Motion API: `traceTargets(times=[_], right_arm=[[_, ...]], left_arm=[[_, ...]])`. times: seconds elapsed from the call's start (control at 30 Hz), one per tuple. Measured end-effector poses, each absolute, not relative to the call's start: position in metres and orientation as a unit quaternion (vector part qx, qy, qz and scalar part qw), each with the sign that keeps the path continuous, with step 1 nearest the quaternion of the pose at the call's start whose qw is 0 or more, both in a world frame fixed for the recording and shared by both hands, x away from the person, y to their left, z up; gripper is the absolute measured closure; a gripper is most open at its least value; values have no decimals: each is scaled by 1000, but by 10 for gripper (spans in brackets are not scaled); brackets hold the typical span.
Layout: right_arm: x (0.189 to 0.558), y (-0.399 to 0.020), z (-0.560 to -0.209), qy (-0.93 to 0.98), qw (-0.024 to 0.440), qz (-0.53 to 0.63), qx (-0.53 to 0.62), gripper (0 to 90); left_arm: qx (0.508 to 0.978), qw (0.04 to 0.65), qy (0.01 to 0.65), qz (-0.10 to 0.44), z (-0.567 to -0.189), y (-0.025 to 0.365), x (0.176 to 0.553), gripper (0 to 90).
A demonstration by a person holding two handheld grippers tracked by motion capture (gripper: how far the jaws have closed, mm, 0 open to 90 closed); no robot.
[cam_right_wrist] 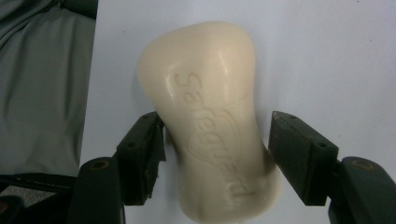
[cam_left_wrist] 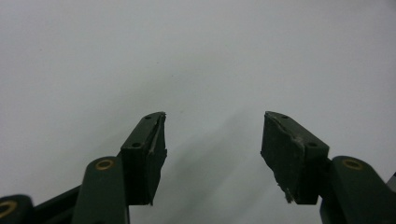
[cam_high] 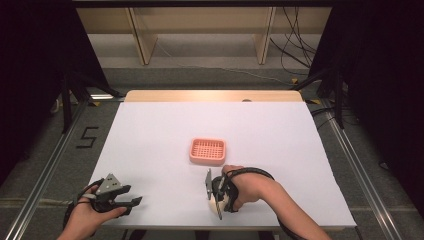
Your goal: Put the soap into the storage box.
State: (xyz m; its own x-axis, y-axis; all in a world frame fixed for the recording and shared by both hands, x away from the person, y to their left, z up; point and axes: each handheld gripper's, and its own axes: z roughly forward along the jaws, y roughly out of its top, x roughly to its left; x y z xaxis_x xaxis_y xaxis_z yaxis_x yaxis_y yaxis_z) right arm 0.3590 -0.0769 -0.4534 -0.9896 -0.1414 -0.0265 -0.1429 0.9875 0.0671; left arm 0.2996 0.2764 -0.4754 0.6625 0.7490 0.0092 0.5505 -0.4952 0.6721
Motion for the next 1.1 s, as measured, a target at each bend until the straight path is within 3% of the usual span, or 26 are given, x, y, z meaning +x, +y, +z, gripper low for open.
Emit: traceTargets(times=[0.53,1.1], right_arm=[[362,-75,-456,998,-2,40,-49,499],[366,-76,-455,998,-13,51,27,505]], left_arm=[[853,325,378,154,-475,277,300,393],[851,328,381,153,-475,276,300,393]])
